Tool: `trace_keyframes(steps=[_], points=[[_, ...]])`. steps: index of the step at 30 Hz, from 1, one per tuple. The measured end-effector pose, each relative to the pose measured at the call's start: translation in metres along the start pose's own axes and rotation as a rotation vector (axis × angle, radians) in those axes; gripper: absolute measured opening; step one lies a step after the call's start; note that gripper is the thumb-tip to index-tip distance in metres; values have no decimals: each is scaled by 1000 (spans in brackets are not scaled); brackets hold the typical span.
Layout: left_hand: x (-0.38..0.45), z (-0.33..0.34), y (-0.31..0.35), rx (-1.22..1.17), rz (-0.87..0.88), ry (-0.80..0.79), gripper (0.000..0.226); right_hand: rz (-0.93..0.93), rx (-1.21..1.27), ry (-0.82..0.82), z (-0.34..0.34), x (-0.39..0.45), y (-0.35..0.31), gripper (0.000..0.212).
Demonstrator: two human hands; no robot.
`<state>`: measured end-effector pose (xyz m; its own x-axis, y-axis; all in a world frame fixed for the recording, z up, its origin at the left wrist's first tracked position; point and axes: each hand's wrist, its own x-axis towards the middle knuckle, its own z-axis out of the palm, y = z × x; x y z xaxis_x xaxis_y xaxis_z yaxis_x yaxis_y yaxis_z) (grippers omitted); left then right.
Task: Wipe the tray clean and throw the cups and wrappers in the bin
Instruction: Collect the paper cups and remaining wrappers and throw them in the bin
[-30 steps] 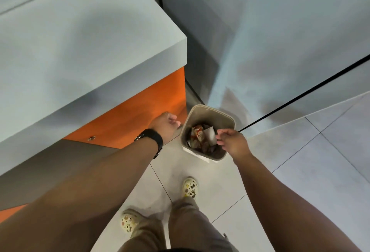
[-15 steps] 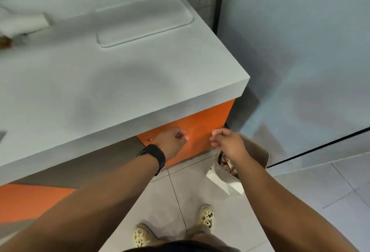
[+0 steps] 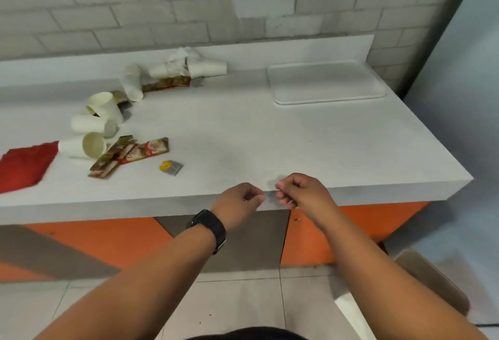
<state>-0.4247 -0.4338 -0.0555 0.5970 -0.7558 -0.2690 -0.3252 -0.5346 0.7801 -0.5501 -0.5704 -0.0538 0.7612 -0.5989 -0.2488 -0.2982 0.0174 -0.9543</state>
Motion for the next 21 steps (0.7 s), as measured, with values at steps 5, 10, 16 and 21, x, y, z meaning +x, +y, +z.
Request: trace_keyframes(steps=[5,10,16,21], points=[[-15,-73,-40,-13,-27,129,16,-42,-31,-64,73,22,-30,14],[-21,-133,-82,17,-56,256,17,-63,-77,-80,130,37,-44,14],[-13,-186,-117,83,-72,408,27,-137,-271,-62,173,58,-49,10],[5,-221,-155,289,-179,550,43,-249,-551,-65,200,78,-57,12]])
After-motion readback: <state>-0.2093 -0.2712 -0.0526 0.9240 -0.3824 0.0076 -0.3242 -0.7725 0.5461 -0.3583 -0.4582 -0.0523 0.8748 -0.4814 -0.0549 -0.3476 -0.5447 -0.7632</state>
